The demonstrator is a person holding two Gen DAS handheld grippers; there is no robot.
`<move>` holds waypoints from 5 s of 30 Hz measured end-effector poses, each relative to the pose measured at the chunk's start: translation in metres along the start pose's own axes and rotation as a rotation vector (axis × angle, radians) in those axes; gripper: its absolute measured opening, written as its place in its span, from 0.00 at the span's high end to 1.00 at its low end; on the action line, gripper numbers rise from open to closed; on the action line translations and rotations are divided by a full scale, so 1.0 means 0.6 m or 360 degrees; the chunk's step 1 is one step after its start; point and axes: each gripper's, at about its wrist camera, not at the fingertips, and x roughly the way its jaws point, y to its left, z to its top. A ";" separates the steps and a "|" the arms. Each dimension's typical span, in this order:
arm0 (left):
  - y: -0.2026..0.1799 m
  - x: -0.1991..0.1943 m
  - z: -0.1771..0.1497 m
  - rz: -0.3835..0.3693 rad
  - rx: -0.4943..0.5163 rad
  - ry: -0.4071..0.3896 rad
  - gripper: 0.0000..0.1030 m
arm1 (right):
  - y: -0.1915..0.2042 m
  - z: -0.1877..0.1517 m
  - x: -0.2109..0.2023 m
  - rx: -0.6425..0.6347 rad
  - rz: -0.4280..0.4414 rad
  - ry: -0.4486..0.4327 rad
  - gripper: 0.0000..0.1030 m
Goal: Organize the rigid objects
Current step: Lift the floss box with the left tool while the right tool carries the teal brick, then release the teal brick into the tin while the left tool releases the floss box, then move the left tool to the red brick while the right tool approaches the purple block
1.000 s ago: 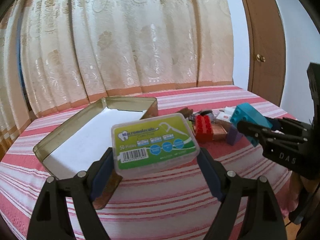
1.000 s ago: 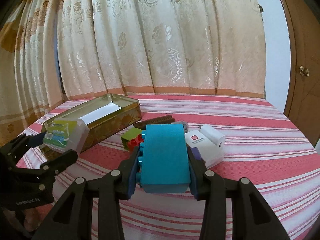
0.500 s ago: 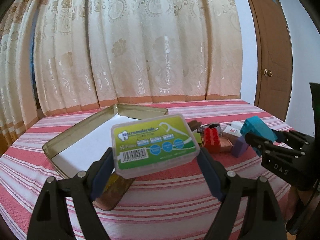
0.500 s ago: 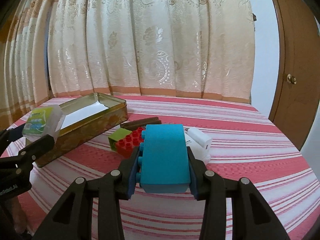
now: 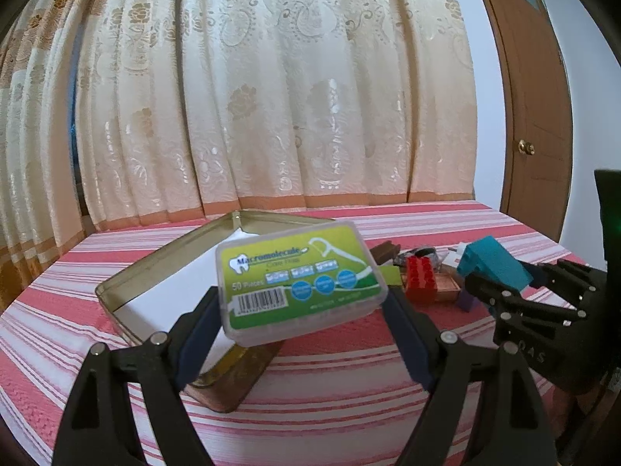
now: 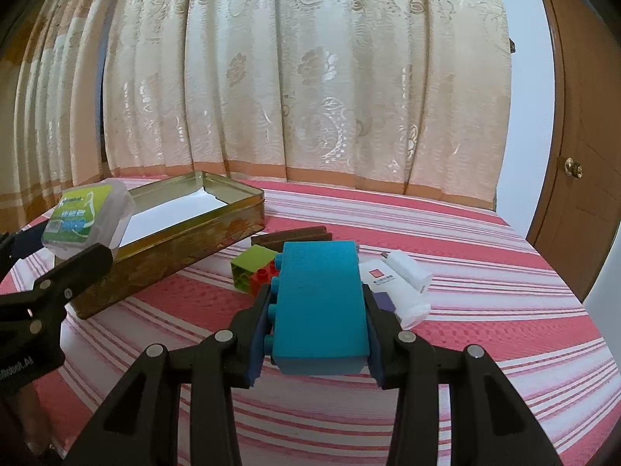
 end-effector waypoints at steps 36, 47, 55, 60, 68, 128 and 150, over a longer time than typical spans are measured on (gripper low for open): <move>0.066 -0.015 0.023 0.0122 -0.0039 -0.0005 0.19 | 0.095 0.034 0.035 -0.0162 0.0169 0.0104 0.57; 0.102 -0.002 0.029 0.0151 -0.0041 0.0037 0.19 | 0.120 0.050 0.052 -0.0206 0.0228 0.0120 0.57; 0.131 0.021 0.039 0.0132 -0.0034 0.0099 0.19 | 0.136 0.071 0.075 -0.0261 0.0249 0.0143 0.57; 0.152 0.043 0.053 0.0096 -0.0035 0.0160 0.19 | 0.144 0.093 0.095 -0.0280 0.0281 0.0168 0.57; 0.184 0.097 0.083 0.0032 -0.0020 0.0295 0.19 | 0.172 0.138 0.143 -0.0316 0.0341 0.0236 0.57; 0.208 0.126 0.109 -0.0028 -0.0115 0.0516 0.05 | 0.181 0.168 0.231 -0.0137 0.0401 0.0454 0.30; -0.065 0.102 0.055 -0.0426 0.0044 0.0518 0.01 | -0.084 0.020 0.035 0.0228 -0.0019 0.0295 0.29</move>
